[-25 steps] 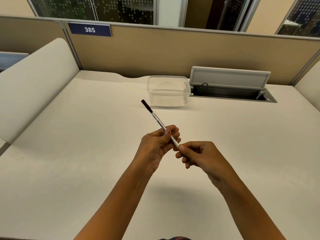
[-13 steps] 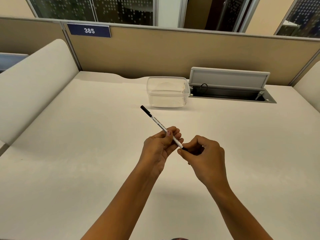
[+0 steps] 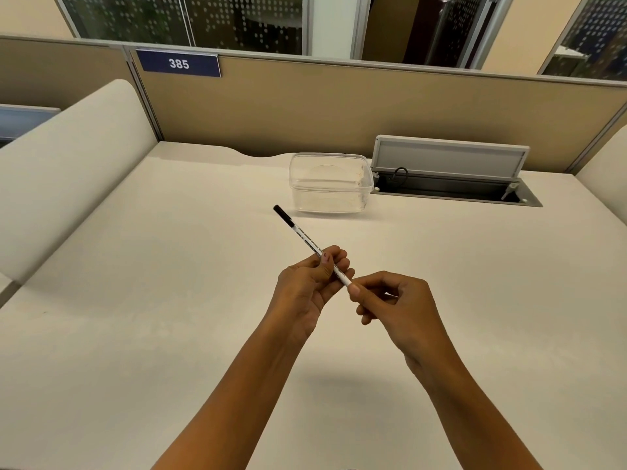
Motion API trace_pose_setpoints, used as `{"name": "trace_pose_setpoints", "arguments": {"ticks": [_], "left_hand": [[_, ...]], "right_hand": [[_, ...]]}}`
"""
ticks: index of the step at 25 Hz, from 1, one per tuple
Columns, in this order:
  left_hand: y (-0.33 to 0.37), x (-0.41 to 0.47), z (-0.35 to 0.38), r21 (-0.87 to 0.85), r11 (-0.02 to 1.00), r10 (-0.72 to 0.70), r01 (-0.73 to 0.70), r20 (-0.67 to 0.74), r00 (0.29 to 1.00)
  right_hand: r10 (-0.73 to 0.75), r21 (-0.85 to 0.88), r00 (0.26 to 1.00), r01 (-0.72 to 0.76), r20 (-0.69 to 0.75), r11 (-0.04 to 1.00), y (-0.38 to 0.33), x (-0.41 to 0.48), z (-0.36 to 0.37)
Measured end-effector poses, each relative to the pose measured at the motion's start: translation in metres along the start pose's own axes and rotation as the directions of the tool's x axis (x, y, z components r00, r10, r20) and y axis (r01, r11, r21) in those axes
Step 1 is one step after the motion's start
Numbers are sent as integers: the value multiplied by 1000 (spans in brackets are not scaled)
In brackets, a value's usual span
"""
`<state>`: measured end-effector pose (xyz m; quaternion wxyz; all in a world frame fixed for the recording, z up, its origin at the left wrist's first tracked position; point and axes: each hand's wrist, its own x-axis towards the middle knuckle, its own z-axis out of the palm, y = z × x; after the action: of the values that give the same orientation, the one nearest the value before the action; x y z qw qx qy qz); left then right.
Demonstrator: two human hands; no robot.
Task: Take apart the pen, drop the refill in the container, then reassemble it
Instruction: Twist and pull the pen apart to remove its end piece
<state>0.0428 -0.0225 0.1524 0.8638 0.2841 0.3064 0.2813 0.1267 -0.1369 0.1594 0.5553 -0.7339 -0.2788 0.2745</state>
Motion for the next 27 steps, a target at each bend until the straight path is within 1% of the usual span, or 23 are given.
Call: {"name": "trace_pose_setpoints", "arguments": {"ticks": [2, 8, 18, 20, 23, 25, 27], "left_hand": [[0, 0, 0, -33, 999, -15, 15, 0, 1000], [-1, 1, 2, -67, 997, -34, 34, -7, 999], [-3, 1, 2, -81, 996, -34, 30, -48, 998], [-4, 0, 3, -79, 997, -30, 25, -70, 997], [-6, -1, 7, -42, 999, -13, 9, -90, 996], [-6, -1, 10, -23, 1000, -1, -1, -88, 996], [-4, -2, 10, -17, 1000, 8, -9, -89, 996]], "right_hand": [[-25, 4, 1000, 25, 10, 1000, -2, 1, -1], [-94, -65, 996, 94, -3, 993, -2, 0, -2], [-72, -23, 997, 72, 3, 997, 0, 0, -2], [-98, -71, 995, 96, -21, 993, 1, -1, 0], [-168, -177, 980, 147, -107, 973, 4, -5, 7], [-180, -187, 971, 150, -158, 971, 6, -4, 9], [-166, -199, 976, 136, -141, 970, 5, -2, 8]]}}
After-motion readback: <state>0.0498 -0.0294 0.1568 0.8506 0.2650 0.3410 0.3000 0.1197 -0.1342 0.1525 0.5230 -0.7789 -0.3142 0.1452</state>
